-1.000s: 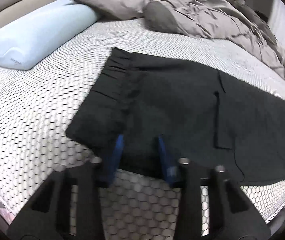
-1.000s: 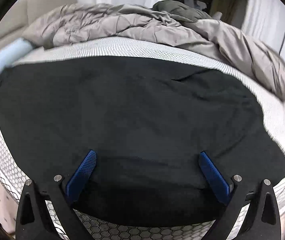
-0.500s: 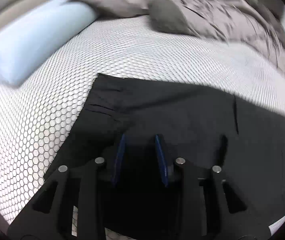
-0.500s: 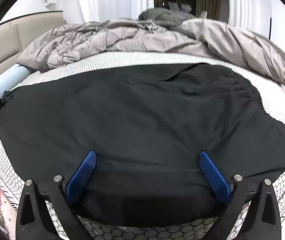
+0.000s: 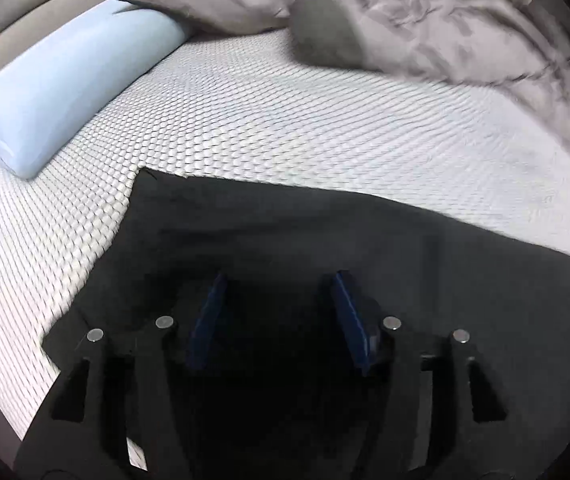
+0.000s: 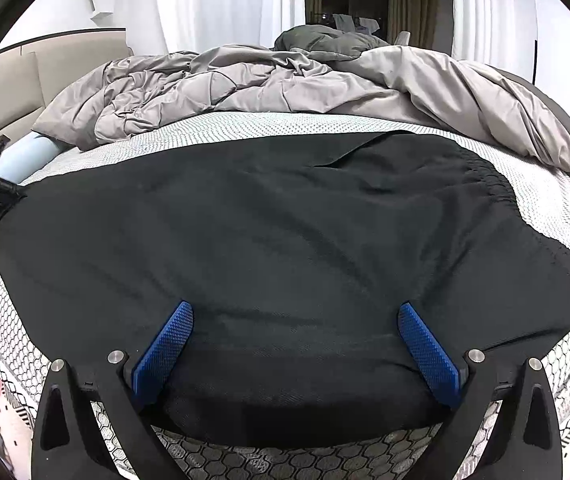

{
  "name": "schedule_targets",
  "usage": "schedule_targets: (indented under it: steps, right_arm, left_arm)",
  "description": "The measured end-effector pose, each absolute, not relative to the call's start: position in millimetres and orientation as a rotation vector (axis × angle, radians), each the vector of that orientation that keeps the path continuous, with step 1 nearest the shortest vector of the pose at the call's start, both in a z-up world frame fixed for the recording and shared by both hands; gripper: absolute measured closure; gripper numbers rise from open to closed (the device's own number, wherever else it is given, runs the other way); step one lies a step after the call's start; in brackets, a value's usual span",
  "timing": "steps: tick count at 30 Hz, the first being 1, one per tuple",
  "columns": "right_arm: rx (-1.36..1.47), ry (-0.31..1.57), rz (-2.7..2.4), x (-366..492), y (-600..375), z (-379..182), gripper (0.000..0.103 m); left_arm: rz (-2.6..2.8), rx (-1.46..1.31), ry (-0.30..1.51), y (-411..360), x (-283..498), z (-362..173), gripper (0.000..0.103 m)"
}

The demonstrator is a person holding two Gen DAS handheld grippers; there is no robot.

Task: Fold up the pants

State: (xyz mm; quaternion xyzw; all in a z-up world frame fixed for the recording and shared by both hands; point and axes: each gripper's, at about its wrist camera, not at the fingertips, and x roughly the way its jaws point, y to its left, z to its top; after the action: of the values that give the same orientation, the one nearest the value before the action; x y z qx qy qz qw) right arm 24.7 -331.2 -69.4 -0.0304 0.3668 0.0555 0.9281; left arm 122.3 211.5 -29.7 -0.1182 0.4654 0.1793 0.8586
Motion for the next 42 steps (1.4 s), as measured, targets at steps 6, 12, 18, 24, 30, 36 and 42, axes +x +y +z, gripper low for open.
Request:
schedule_targets:
  steps: [6, 12, 18, 24, 30, 36, 42]
  right_arm:
    - [-0.045, 0.788, 0.072, 29.1, -329.1, -56.6, 0.000]
    - [-0.057, 0.760, 0.203, 32.7, -299.1, -24.5, 0.000]
    - [-0.370, 0.881, 0.275, 59.6, -256.3, -49.6, 0.000]
    - [-0.201, 0.924, 0.188, 60.5, -347.4, -52.8, 0.001]
    - [-0.149, 0.891, 0.136, 49.1, -374.2, -42.6, 0.000]
    - [-0.219, 0.868, 0.285, 47.3, -318.6, -51.4, 0.000]
    - [-0.173, 0.863, 0.179, 50.5, -372.9, -55.1, 0.001]
  left_arm:
    - [0.188, -0.076, 0.853, 95.2, 52.7, 7.2, 0.036]
    - [-0.082, 0.055, 0.830, -26.8, 44.4, -4.4, 0.012]
    - [-0.124, 0.052, 0.925, -70.5, 55.1, -54.3, 0.009]
    - [0.005, -0.002, 0.938, -25.6, 44.4, -53.2, 0.005]
    - [-0.112, 0.002, 0.924, -76.1, 41.9, -25.7, 0.008]
    - [-0.313, 0.103, 0.976, -179.8, 80.4, -36.9, 0.008]
    - [-0.309, 0.031, 0.971, -147.0, 80.2, -49.8, 0.006]
